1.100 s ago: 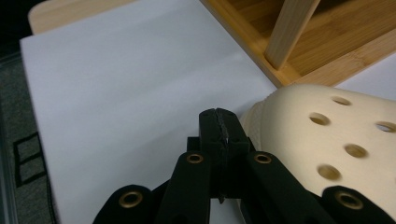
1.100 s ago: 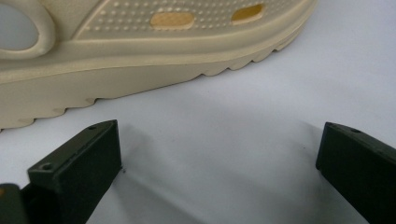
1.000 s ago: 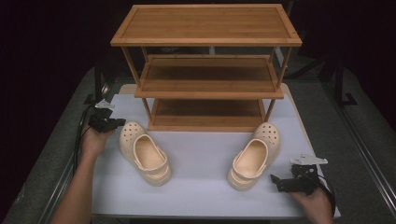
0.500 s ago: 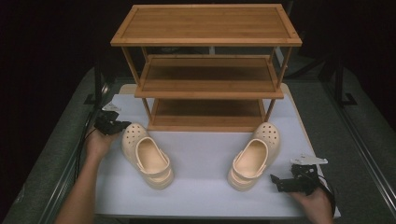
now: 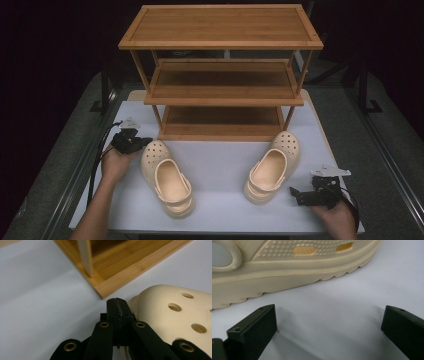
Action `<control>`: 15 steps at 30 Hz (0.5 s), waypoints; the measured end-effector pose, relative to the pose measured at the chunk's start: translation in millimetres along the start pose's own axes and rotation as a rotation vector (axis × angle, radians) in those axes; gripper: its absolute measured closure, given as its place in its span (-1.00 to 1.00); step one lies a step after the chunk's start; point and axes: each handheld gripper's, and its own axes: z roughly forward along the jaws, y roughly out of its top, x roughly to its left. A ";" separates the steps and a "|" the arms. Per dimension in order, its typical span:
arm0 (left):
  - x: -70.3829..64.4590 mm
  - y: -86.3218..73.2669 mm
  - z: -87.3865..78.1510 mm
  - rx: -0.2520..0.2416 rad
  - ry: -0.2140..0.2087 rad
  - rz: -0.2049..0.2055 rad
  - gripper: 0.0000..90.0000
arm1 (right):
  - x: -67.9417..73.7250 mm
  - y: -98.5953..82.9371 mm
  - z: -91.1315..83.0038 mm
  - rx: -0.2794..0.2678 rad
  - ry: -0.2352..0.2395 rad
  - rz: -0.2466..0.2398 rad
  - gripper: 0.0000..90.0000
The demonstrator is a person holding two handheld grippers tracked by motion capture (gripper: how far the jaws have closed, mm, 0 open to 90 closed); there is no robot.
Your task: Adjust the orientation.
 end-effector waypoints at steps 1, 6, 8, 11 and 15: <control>-2.3 0.0 0.3 -0.002 -0.005 -0.001 1.00 | 0.0 0.0 0.0 0.000 0.000 0.000 -1.00; -4.9 -0.5 0.2 -0.002 -0.004 0.008 1.00 | 0.1 0.0 0.0 0.000 0.000 0.000 -1.00; -2.6 -2.1 -0.2 -0.010 -0.020 -0.008 1.00 | 0.1 0.0 0.0 0.001 0.000 0.001 -1.00; -0.1 -3.0 -4.9 -0.004 -0.032 -0.014 1.00 | 0.0 0.0 0.0 0.000 0.000 0.000 -1.00; 2.6 -7.8 -18.8 -0.018 -0.029 -0.034 1.00 | -0.1 -0.1 0.0 -0.001 0.000 0.000 -1.00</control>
